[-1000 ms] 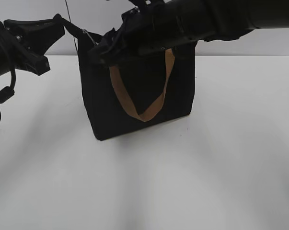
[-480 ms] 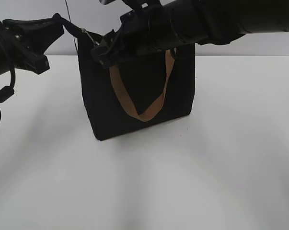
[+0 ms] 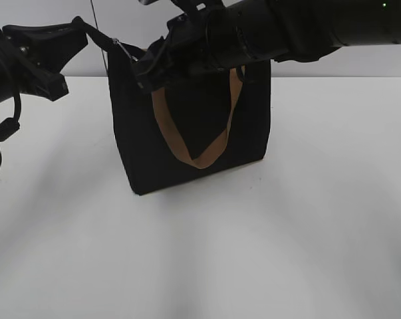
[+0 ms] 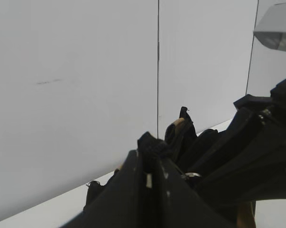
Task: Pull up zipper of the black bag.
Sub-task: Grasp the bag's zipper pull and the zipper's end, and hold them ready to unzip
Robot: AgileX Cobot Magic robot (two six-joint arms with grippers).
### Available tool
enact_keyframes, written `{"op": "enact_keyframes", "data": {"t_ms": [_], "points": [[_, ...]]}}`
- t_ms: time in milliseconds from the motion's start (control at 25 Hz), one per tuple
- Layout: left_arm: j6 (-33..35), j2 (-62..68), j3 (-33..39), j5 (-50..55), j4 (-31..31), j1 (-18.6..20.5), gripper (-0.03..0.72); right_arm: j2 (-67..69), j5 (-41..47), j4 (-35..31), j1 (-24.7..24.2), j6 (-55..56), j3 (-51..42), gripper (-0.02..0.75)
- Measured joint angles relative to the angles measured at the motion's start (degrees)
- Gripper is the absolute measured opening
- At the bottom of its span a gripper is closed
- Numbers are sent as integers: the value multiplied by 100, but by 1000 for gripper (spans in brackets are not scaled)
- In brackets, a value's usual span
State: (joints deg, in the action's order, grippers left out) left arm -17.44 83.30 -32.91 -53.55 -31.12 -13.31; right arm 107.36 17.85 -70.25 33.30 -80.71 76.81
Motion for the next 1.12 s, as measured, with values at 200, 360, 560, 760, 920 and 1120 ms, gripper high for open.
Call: {"op": "enact_keyframes", "data": {"t_ms": [200,360,560,760,920,1120], "points": [[0,0,0,-11,0,0,21,0,-16,0,0,0,0,67],[0,0,0,-11,17,0,21,0,-63,0,0,0,0,-15],[0,0,0,-16,22,0,21,0,-106,0,0,0,0,-15],[-7,-16,0,-35,45,0,21,0,-105,0,-77,101,0,-15],[-11,-149,0,86,90,0,21,0,-57,46,-307,452,6,-15],[-11,-232,0,382,197,0,20,0,-8,335,-528,843,6,-15]]}}
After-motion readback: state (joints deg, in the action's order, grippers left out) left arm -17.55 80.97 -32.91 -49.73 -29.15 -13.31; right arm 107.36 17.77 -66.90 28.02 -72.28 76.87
